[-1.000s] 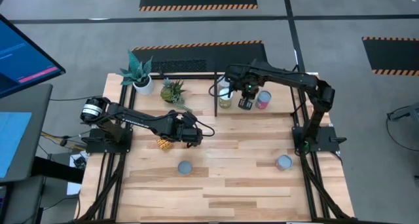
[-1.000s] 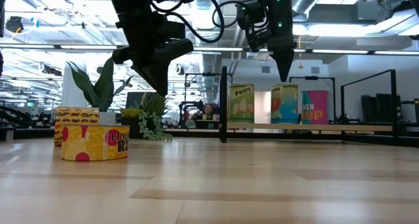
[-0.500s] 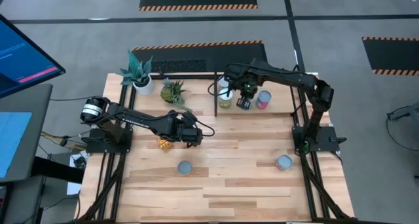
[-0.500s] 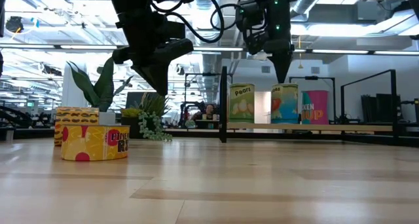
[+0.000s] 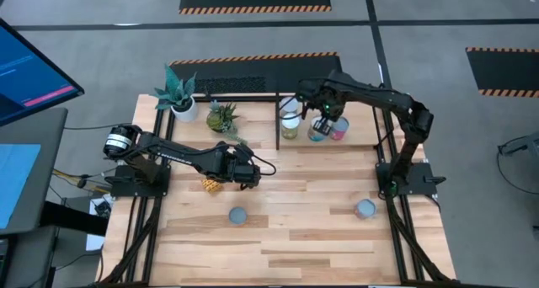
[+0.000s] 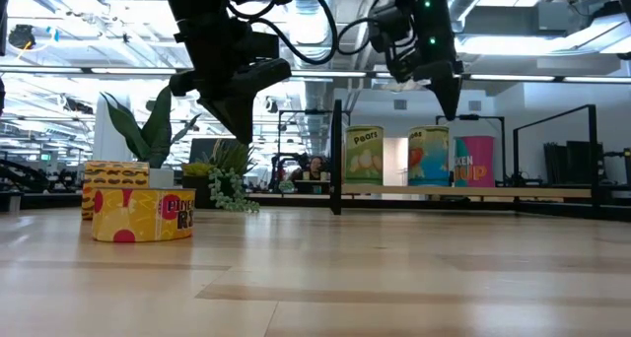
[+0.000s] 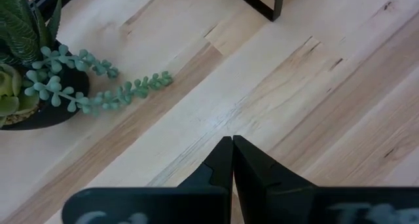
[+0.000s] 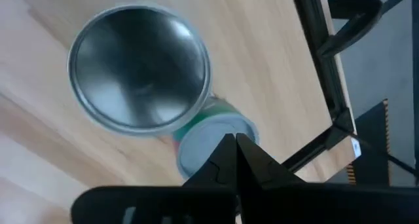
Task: Pick and place cans onto a shelf
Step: Put the canned tomatoes on the shelf
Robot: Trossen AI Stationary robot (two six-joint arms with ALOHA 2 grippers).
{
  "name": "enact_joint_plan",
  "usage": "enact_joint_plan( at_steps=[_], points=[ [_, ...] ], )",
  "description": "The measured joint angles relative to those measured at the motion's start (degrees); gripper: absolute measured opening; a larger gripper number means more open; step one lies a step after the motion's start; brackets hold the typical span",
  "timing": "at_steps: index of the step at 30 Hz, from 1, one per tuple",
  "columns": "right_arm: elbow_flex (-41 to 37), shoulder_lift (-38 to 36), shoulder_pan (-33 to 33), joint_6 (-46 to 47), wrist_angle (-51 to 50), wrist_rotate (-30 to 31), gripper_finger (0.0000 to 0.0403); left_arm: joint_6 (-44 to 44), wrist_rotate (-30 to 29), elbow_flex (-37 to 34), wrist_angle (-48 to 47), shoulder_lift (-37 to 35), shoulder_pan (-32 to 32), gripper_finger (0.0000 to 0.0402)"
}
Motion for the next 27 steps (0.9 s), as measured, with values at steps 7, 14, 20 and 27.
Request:
enact_joint_plan(
  at_steps=[7,14,20,27],
  points=[
    [-6.6,-3.9,1.9,2.1,-0.2,0.1,0.0009,0.0,0.0,0.0,-0.1,0.0,0.0,0.0000],
    [-17.3,-18.9,4.5,4.5,12.9,-2.1,0.0009,0.3,-0.2,0.0,0.0,0.0,0.1,0.0000],
    [-25.7,-22.2,1.6,6.1,19.6,-4.8,0.0007,0.3,-0.5,0.0,0.0,0.0,0.2,0.0000],
    [-25.7,-19.8,1.6,5.8,25.3,-7.6,0.0009,0.3,-0.5,0.0,0.1,0.0,0.2,0.0000]
  ],
)
